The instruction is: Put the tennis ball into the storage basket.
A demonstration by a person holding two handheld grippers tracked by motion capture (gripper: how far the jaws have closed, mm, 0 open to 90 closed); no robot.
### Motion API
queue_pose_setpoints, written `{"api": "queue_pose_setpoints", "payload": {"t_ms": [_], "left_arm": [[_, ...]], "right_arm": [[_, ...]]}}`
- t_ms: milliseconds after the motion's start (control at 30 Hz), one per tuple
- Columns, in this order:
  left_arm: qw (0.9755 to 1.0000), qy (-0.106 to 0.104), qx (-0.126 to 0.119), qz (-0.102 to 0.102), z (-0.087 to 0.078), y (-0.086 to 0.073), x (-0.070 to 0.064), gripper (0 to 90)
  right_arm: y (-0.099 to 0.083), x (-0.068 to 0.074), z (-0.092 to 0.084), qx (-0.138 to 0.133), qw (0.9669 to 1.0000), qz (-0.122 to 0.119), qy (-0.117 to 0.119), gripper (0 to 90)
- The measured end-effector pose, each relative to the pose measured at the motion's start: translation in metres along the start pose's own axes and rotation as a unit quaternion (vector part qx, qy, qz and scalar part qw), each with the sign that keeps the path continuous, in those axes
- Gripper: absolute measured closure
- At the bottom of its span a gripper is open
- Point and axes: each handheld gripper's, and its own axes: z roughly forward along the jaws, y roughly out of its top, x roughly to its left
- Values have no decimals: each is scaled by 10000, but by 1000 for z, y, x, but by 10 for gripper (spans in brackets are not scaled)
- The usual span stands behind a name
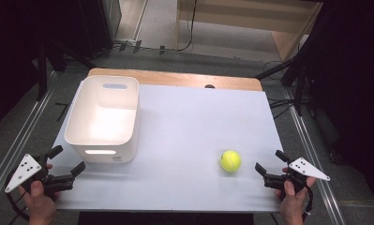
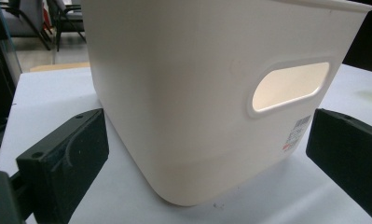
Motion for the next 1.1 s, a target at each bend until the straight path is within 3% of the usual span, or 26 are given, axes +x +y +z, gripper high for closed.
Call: {"api": "queue_pose_setpoints", "payload": {"t_ms": [400, 700, 733, 900, 1100], "left_arm": [[10000, -28, 9, 30, 0, -1, 0, 0], [10000, 0, -16, -18, 1, -1, 0, 0], [10000, 8, -10, -16, 1, -1, -1, 0], [10000, -24, 29, 39, 2, -1, -2, 0], [10000, -48, 22, 39, 2, -1, -1, 0]], "right_arm": [[1, 1, 1, 42, 10000, -60, 27, 0], [4, 3, -3, 44, 9998, -51, 196, 0], [5, 3, -3, 37, 9997, -129, 218, 0], [12, 6, -7, 6, 9995, -50, 326, 0], [22, 14, -3, 175, 9988, -154, 423, 0]]}}
